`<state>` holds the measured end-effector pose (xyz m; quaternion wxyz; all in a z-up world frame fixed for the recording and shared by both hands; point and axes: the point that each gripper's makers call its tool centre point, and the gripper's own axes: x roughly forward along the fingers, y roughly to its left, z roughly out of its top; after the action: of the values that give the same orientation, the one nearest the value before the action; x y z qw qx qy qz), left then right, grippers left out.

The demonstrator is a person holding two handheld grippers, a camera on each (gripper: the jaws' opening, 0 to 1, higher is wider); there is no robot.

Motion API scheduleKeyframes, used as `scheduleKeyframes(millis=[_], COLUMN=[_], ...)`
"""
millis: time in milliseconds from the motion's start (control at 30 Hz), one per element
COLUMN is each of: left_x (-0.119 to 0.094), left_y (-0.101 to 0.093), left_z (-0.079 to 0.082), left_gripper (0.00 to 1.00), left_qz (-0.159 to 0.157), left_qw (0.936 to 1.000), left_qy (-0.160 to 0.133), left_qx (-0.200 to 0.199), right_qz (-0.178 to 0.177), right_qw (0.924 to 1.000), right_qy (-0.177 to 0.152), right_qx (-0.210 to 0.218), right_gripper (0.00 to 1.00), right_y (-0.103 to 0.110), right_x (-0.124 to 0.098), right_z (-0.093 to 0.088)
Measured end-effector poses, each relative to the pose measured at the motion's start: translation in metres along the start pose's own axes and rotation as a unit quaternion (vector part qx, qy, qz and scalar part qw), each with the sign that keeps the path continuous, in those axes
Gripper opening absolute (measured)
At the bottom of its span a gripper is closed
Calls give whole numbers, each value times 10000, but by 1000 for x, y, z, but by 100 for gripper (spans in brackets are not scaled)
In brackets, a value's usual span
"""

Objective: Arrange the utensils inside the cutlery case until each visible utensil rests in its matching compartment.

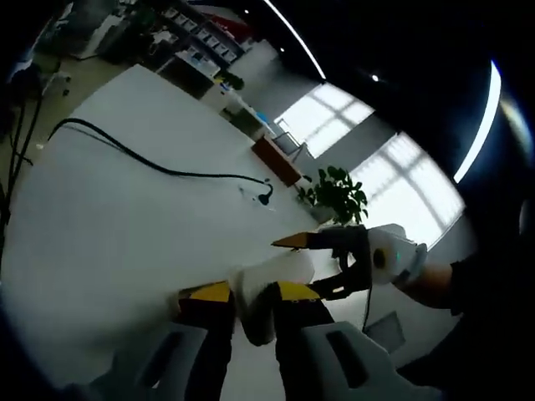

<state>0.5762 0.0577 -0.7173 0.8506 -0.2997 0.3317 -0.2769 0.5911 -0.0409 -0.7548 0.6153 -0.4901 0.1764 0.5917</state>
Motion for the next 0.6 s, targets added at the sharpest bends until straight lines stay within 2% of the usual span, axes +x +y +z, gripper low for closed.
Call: scheduleKeyframes(millis=[133,333,600], left_x=[2,1,4], left_y=[9,16,24], left_z=[-3,-2,1], left_gripper=[21,21,23], left_qz=[225,342,560], left_qw=[9996,9991,9975], left_qy=[82,209,274], left_qx=[144,142,337], right_qz=[29,170,259], right_qw=[9999,9998,9993], right_qy=[84,30,-9], right_qx=[-55,89,253], right_gripper=[43,43,43], right_y=[0,2,-1], right_x=[6,12,19], right_z=[-2,1,0])
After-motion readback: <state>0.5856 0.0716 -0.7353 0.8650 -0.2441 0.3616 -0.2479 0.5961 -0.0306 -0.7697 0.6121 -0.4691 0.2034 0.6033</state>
